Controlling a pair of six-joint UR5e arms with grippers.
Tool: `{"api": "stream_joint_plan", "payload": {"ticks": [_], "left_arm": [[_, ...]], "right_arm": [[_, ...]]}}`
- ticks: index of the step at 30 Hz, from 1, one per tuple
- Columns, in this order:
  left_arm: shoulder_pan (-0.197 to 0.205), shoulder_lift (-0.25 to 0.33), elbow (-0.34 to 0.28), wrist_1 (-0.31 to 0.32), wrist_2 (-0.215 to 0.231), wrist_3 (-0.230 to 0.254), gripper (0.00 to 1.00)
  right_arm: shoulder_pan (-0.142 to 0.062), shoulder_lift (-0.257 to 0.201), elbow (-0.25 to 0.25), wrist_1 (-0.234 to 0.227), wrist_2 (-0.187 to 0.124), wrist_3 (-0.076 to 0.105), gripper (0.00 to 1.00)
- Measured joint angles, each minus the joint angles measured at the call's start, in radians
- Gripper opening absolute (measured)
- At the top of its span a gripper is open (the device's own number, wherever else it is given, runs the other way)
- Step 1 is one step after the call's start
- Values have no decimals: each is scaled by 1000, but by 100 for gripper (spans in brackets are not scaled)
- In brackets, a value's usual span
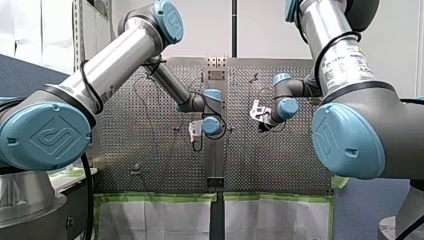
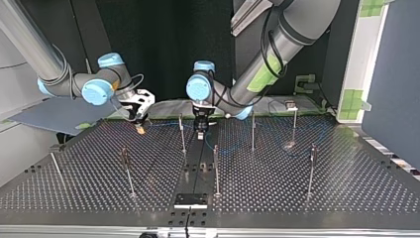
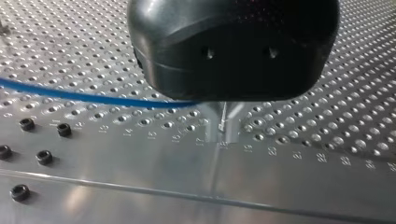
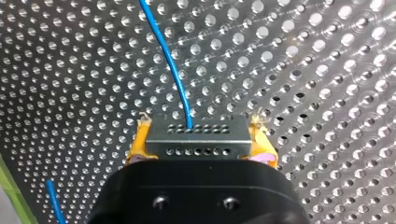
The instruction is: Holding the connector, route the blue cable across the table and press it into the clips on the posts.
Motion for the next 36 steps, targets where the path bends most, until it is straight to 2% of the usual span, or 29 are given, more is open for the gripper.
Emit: {"api": "stream_joint_plan", "payload": {"ticks": [1, 2, 3, 4, 11, 18, 26, 31, 36], "left_arm": [[1, 0, 0, -6, 0, 4, 64], [1, 0, 0, -11, 0, 5, 85], [1, 0, 0, -17, 0, 7, 85], [2, 0, 0, -25, 0, 8, 100], [0, 2, 0, -78, -14, 12, 100], [-20, 23, -14, -136, -68, 25, 100], [-57, 89, -57, -209, -99, 35, 100], [-86, 126, -92, -223, -103, 41, 100], [-122, 137, -102, -228, -107, 34, 100]], "right_arm": [[-1, 0, -2, 0, -2, 0, 0], [-2, 0, -3, 0, -3, 0, 0], [-3, 0, -3, 0, -4, 0, 0], [-3, 0, -4, 0, -5, 1, 0], [-8, 0, -4, 4, -7, -3, 0], [-15, 2, -3, 7, -6, -4, 0], [-22, 2, -2, 10, -6, -4, 0], [-30, 2, -2, 17, -6, -2, 0], [-43, 2, -2, 39, -6, -3, 0]]}}
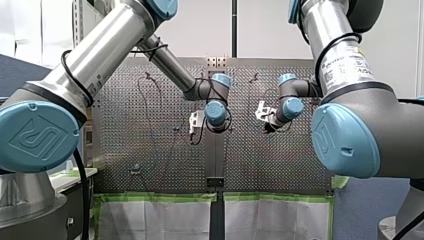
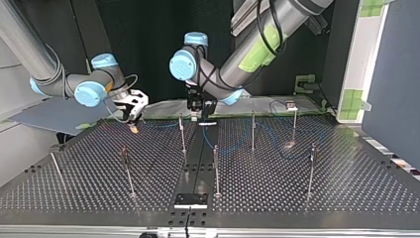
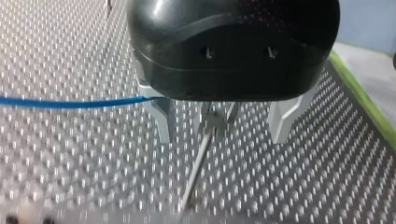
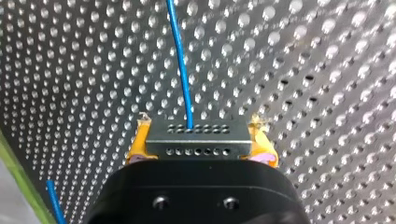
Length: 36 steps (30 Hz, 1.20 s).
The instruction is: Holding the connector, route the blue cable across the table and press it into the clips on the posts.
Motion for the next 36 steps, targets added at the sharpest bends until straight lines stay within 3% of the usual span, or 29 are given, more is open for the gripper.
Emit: {"api": "stream_joint_plan", "payload": {"ticks": [5, 10, 15, 23, 28, 36], "left_arm": [[-45, 1, 1, 23, -13, -27, 100], [-92, 0, 24, 64, -54, -61, 100], [-137, 0, 64, 67, -84, -74, 100], [-210, -30, 126, 26, -89, -90, 100], [-220, -66, 165, -11, -95, -115, 100], [-195, -137, 236, -49, -92, -130, 100]], "right_arm": [[-12, 0, 1, 35, -2, -9, 0], [-28, -2, 8, 69, -3, -25, 0], [-44, -7, 20, 77, -6, -33, 0], [-70, -51, 48, 78, -57, -34, 0], [-81, -85, 68, 77, -105, -35, 0], [-93, -115, 89, 73, -161, -33, 0]]}}
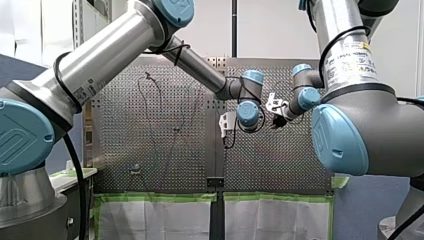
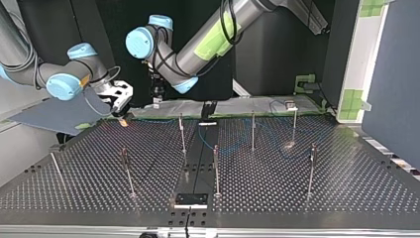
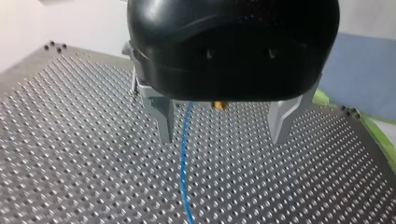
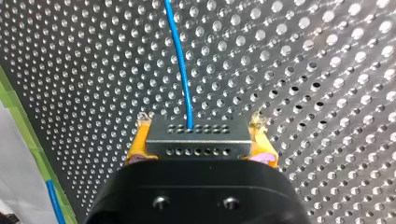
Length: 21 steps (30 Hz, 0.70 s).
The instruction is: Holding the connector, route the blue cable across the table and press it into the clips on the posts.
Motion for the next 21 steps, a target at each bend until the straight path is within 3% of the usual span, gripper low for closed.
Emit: {"api": "stream_joint_plan", "payload": {"ticks": [10, 16, 21], "left_arm": [[10, -83, 92, -37, -20, -18, 100], [19, -91, 147, -30, -56, -36, 100], [27, -91, 191, -12, -60, -42, 100]], "right_arm": [[-2, -2, 3, -7, -30, -3, 0], [-3, -2, 3, -14, -32, -2, 0], [-2, -1, 3, -17, -32, -1, 0]]}}
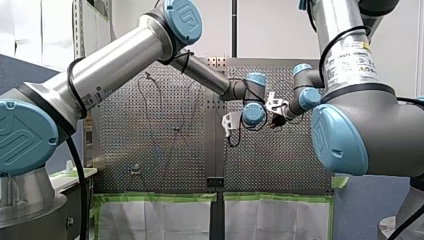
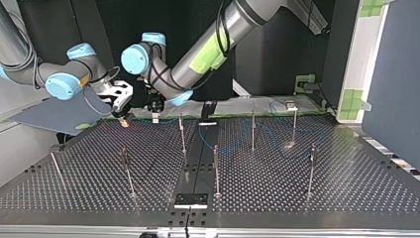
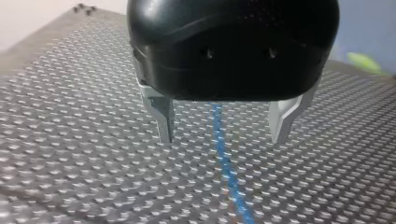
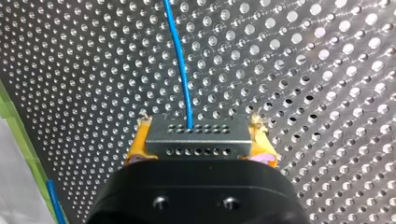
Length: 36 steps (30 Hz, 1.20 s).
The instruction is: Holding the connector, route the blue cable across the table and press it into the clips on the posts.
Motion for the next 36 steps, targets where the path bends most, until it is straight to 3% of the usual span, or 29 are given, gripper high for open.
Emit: {"api": "stream_joint_plan", "payload": {"ticks": [5, 10, 19, 31, 32, 33, 34, 36], "left_arm": [[12, -11, 44, 14, 27, -2, 100], [22, -51, 89, -20, 56, -3, 100], [35, -115, 165, -70, 62, -6, 100], [19, -121, 173, -76, 54, 9, 100], [17, -121, 173, -76, 51, 11, 83], [16, -121, 173, -76, 48, 13, 83], [14, -121, 173, -75, 45, 15, 56], [12, -121, 173, -72, 43, 17, 56]], "right_arm": [[0, 0, 0, -1, -6, -1, 0], [-2, -1, -2, -5, -14, 1, 0], [-4, -3, -4, -11, -15, 2, 0], [-5, -4, -7, -20, -15, 5, 0], [-5, -4, -7, -20, -15, 5, 0], [-5, -4, -8, -20, -15, 6, 0], [-5, -4, -8, -20, -16, 6, 0], [-5, -4, -8, -20, -16, 6, 0]]}}
